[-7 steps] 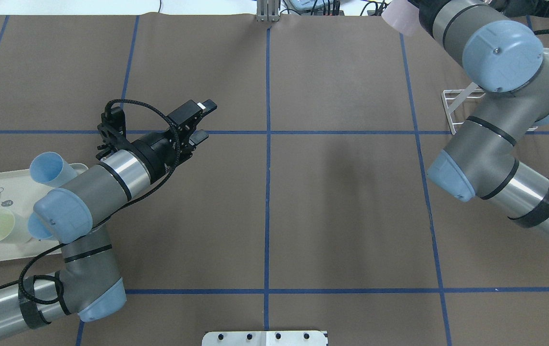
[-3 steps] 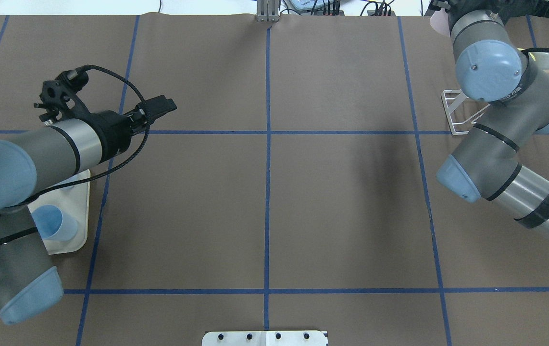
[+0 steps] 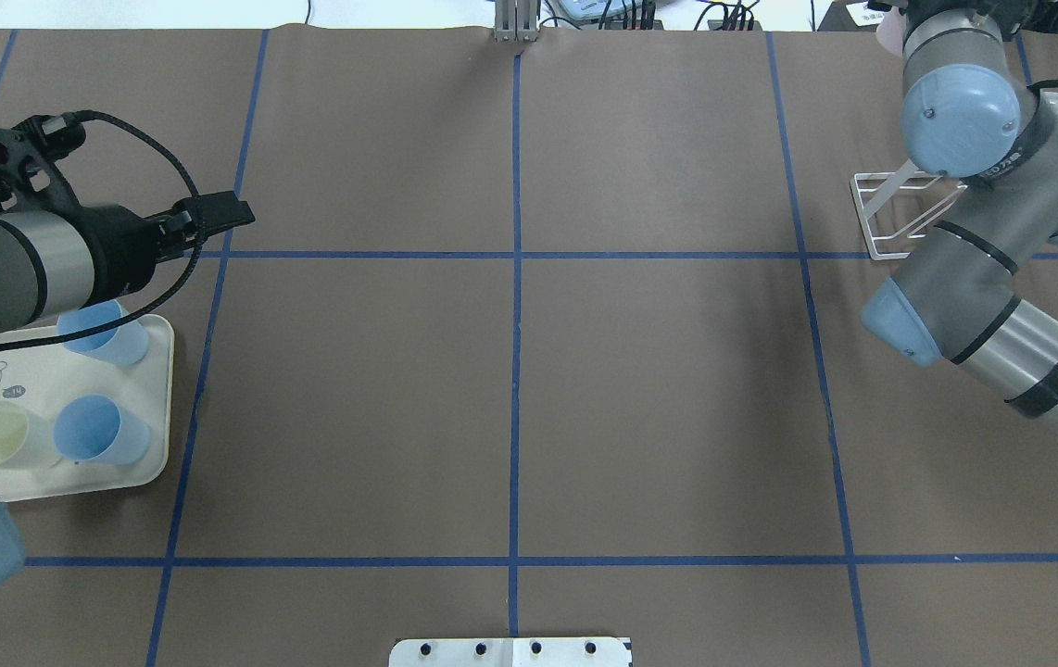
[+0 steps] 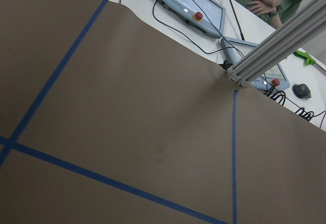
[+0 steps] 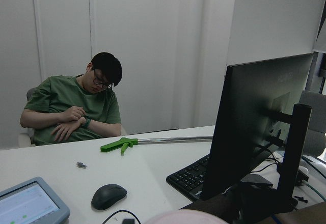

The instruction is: Transfer IKEA cup to right arm and place on rack

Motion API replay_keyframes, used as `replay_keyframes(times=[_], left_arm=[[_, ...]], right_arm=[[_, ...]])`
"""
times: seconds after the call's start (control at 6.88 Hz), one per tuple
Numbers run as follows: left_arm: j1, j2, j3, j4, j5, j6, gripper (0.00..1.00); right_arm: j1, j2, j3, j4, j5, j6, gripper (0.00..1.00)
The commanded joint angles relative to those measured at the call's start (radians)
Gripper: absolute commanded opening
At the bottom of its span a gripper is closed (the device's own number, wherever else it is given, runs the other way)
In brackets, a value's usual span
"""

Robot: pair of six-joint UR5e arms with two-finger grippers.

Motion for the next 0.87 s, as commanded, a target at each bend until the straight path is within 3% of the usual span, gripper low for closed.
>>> replay_keyframes(times=[0.0,0.73], left_arm=[[-0.013,0.015,-0.008,0.003,-0.020,0.016,0.99],[-0.013,0.015,-0.006,0.003,-0.020,0.015,0.99]], right_arm=[[0.016,-0.022,-0.030,0.001,-0.017,0.000,0.00],[-0.014,-0.054,-0.066,0.001,-0.052,0.012,0.00]])
